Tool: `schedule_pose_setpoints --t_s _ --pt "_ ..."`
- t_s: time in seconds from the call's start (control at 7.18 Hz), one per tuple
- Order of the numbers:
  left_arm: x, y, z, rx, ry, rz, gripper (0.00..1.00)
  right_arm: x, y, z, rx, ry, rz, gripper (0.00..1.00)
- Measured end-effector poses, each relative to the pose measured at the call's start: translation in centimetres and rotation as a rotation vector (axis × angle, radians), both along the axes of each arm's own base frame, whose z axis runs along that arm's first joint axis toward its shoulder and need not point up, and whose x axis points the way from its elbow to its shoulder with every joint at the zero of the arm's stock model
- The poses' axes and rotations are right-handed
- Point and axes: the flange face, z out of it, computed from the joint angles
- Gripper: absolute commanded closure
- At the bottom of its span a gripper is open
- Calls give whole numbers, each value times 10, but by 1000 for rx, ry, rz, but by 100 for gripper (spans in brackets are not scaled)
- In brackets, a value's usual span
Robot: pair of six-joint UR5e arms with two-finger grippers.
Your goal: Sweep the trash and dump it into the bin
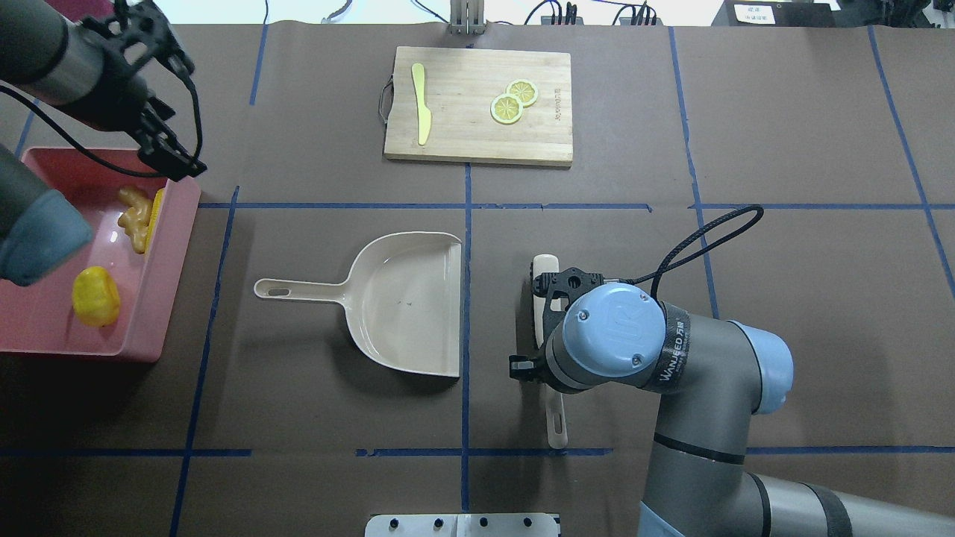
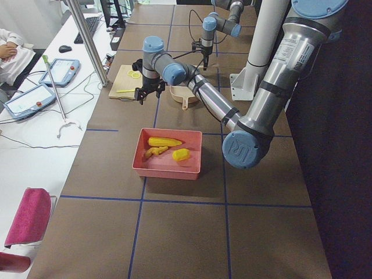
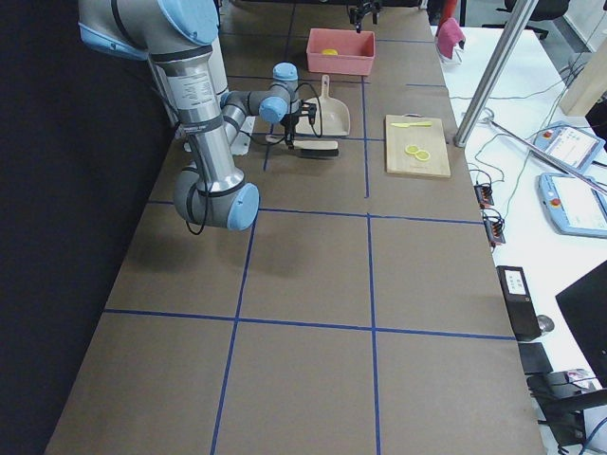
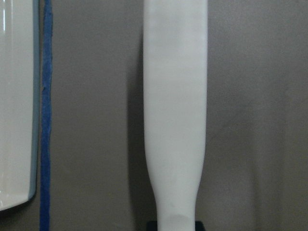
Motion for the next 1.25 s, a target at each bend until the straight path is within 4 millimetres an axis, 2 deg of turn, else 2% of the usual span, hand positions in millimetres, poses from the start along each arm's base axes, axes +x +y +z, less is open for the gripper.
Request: schedule_pose_setpoints --t_s 0.14,0.28,0.56,0.7,0.84,0.97,1.11,1.25 --pt "-32 -7 18 -93 -39 -54 0 0 0 0 2 0 1 99" --pt "-68 -6 49 -199 -71 -110 0 1 -1 0 3 0 3 99" --pt "-157 7 139 -453 -9 -225 0 1 -3 0 6 1 2 99" --pt "-195 19 181 -561 52 -276 0 1 -3 0 7 0 2 99" --pt "-219 40 220 -645 86 -314 0 2 -5 -1 8 -1 2 100" --pt "-231 67 253 -706 97 -335 0 4 -7 -1 7 -1 4 100" --pt "-237 87 276 -736 99 -343 0 6 -10 -1 5 -3 8 100" --pt "-241 98 290 -721 100 -340 0 10 -15 -2 3 -5 13 100"
